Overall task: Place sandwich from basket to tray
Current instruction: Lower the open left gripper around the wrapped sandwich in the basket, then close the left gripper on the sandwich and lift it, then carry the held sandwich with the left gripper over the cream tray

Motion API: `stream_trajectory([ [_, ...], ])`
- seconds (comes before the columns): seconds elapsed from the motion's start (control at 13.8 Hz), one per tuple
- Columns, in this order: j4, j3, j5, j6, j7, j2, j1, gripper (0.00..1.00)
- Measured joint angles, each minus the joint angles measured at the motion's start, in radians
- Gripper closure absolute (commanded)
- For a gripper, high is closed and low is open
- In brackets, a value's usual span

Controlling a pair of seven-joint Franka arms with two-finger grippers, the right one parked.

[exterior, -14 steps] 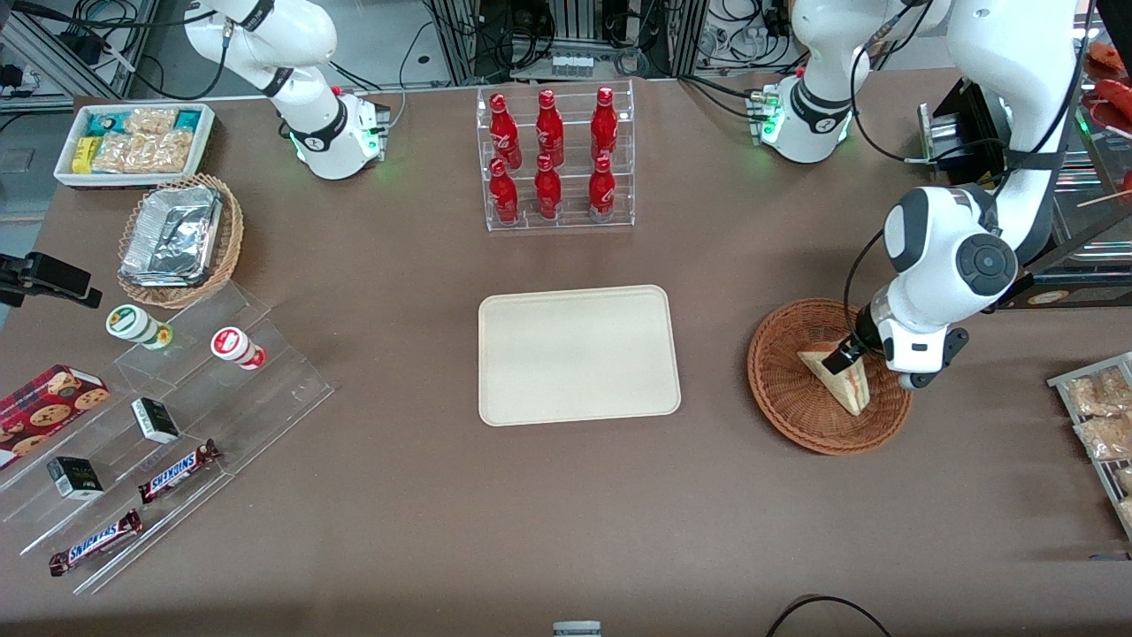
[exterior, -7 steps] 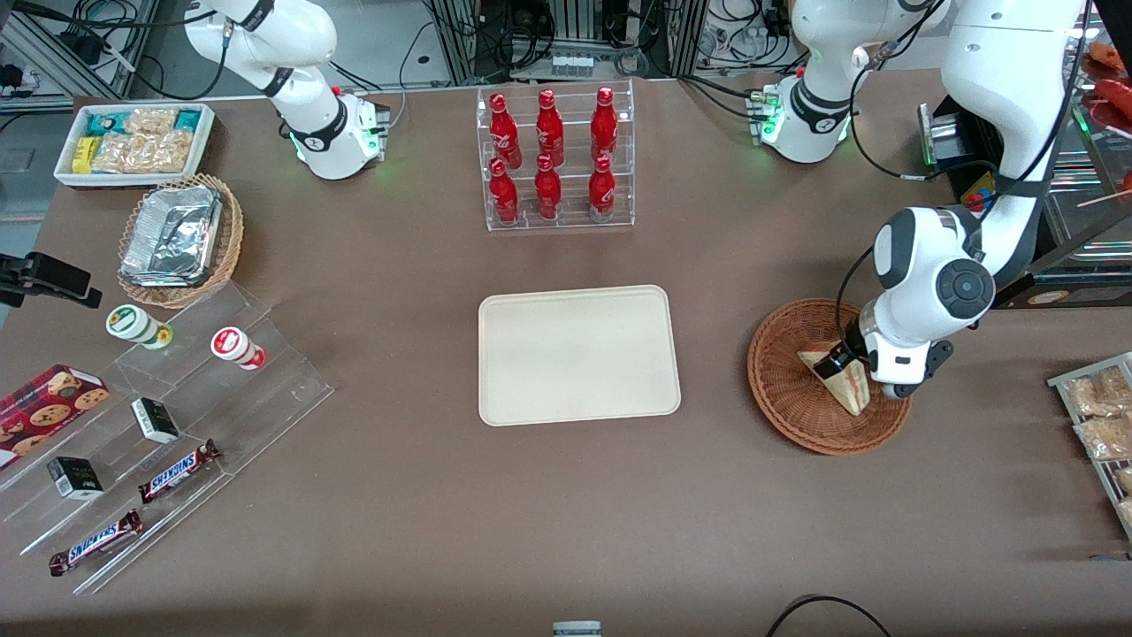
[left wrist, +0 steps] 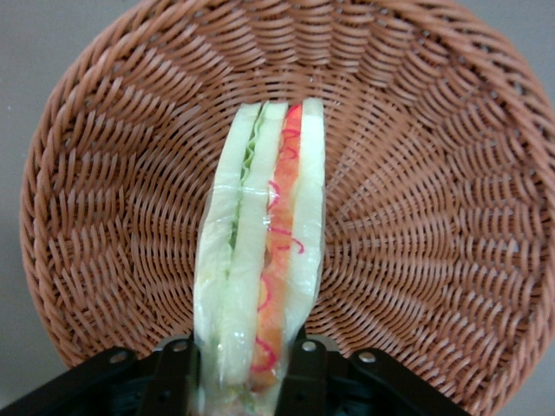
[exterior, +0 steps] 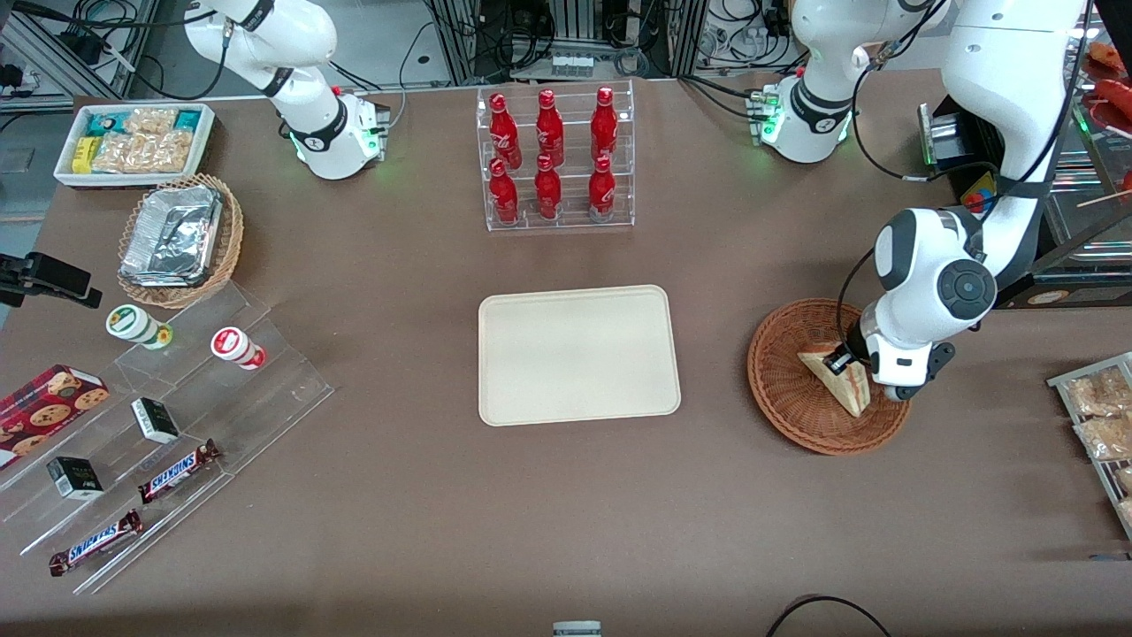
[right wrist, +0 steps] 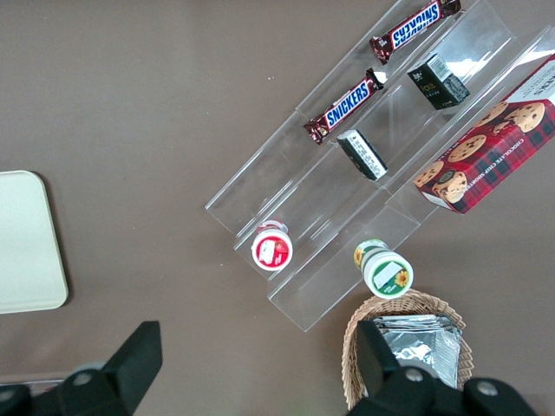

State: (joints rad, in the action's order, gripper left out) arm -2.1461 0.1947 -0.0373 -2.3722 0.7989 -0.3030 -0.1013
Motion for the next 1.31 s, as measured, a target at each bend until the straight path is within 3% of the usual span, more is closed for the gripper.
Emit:
stream_trajectory([
  [0.29, 0.155, 0.023, -0.001, 0.251, 0.000, 0.023, 0.010, 1.00],
  [0.58, 0.315, 0.035, -0.003, 0.474, 0.000, 0.025, 0.100, 1.00],
  [0.87, 0.392, 0.040, -0.001, 0.501, 0.005, -0.023, 0.238, 1.00],
  [1.16, 0.547, 0.043, 0.004, 0.500, 0.068, -0.182, 0.402, 1.00],
  [1.31, 0.615, 0.043, 0.045, 0.496, 0.082, -0.251, 0.468, 1.00],
])
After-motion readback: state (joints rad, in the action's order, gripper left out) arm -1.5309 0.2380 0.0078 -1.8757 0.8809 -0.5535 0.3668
